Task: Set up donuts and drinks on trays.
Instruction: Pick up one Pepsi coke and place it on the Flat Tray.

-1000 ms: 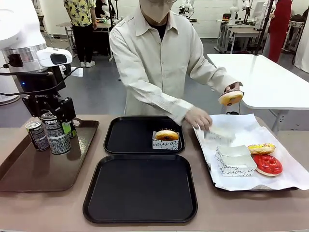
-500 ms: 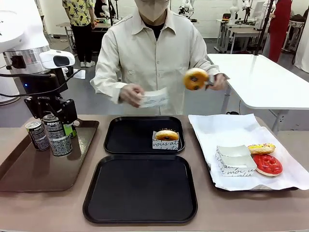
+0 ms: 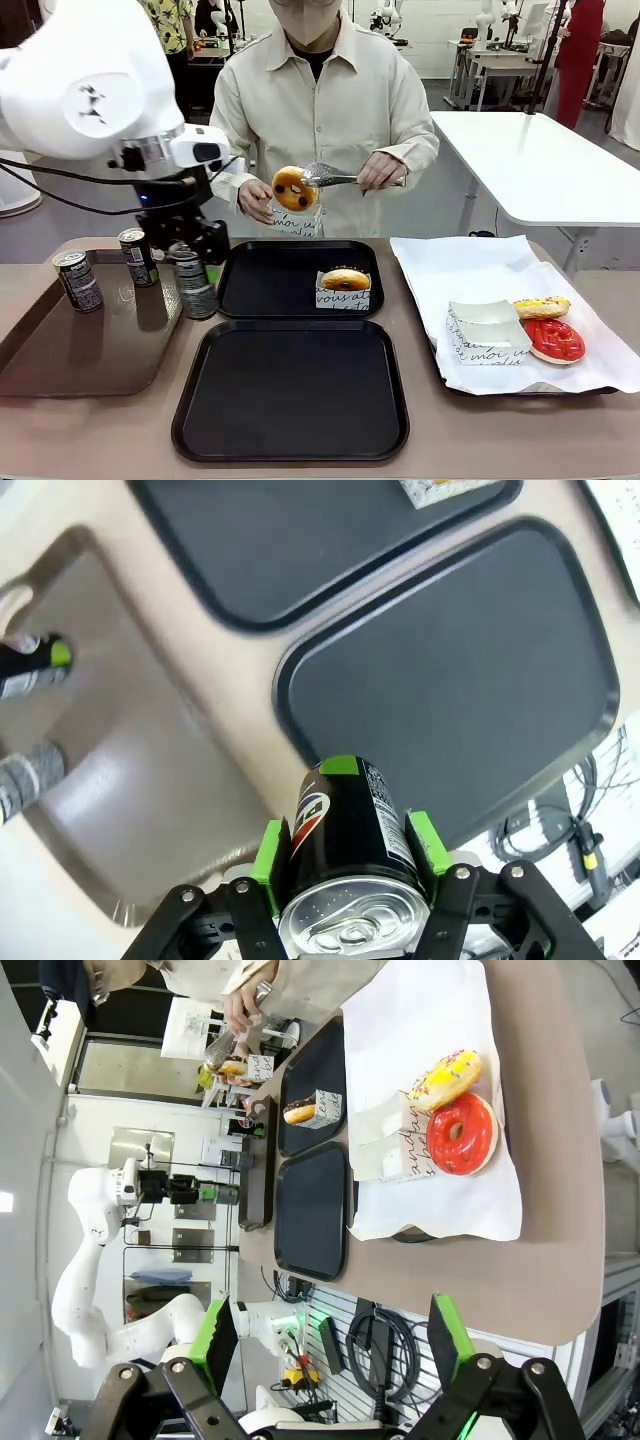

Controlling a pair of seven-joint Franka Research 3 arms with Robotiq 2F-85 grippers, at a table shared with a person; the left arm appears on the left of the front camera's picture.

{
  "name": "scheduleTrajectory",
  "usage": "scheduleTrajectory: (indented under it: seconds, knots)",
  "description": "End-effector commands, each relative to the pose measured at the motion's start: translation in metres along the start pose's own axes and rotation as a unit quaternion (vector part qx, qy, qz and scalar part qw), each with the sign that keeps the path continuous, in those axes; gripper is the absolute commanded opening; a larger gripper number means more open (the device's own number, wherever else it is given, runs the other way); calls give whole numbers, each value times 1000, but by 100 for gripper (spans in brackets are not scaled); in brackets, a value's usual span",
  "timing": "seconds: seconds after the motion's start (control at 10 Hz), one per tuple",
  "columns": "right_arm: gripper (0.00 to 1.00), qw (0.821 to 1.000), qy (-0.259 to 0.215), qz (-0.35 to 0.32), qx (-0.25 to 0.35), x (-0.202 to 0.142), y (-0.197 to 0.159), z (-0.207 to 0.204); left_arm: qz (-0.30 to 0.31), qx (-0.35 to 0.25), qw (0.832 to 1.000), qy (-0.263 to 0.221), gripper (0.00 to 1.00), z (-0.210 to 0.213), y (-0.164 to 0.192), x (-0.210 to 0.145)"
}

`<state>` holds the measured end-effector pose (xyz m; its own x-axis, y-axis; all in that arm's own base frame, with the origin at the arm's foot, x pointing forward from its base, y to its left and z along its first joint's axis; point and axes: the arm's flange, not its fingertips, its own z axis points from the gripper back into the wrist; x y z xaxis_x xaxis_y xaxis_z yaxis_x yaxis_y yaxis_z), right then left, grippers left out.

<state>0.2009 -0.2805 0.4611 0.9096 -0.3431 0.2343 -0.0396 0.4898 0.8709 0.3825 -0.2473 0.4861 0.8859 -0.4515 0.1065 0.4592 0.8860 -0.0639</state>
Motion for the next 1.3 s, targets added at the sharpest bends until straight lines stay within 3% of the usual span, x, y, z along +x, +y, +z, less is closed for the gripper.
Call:
scheduleTrajectory:
  seconds: [0.0,0.3,0.4,0.5,0.6,0.8,1.2]
  knots:
    - [100,1000,-5,9,10,1,0,1,2,0,999,-37,59,-13,-3,23]
    - [100,1000,-5,9,10,1,0,1,-2,-44,998,-48,59,-36,7,39]
    - [100,1000,-5,9,10,1,0,1,-19,-55,998,-25,59,-26,12,26]
    - [100,1000,-5,9,10,1,0,1,-28,-56,997,44,59,-5,21,-2]
    - [100,1000,-5,9,10,1,0,1,-86,-69,992,66,59,23,30,-41]
    - [100,1000,-5,9,10,1,0,1,-126,-77,987,69,59,59,41,-102]
    - [100,1000,-5,9,10,1,0,1,-129,-59,989,53,59,64,41,-120]
